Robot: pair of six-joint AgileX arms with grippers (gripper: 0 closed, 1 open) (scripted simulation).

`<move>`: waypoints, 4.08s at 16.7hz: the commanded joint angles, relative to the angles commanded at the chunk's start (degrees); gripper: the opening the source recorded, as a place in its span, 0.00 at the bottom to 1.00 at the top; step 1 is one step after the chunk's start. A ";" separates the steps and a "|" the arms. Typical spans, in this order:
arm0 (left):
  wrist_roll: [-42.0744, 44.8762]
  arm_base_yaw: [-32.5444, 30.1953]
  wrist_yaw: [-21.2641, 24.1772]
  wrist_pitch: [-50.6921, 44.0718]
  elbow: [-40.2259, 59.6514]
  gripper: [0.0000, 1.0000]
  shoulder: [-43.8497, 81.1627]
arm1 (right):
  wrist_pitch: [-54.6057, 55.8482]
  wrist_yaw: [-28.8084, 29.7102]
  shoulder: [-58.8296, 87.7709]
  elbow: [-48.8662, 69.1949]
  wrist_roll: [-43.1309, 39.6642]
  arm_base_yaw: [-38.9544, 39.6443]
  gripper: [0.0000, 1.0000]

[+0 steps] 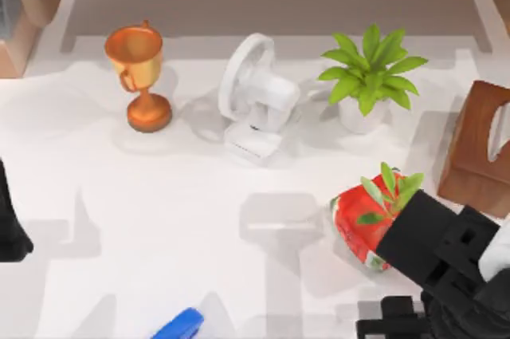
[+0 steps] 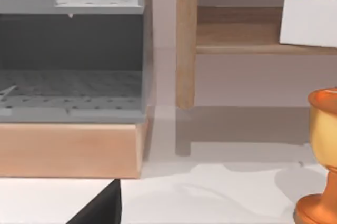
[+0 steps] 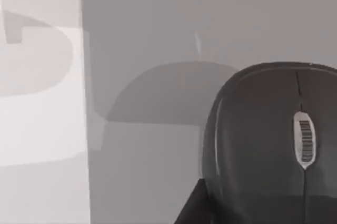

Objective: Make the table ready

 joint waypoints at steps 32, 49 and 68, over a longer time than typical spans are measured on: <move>0.00 0.00 0.00 0.00 0.00 1.00 0.00 | 7.46 -0.65 -6.80 2.19 -7.99 -8.20 1.00; 0.00 0.00 0.00 0.00 0.00 1.00 0.00 | 106.64 -11.64 5.43 -11.52 -100.05 -77.67 1.00; 0.00 0.00 0.00 0.00 0.00 1.00 0.00 | 139.08 -15.37 34.48 -18.30 -137.83 -79.98 1.00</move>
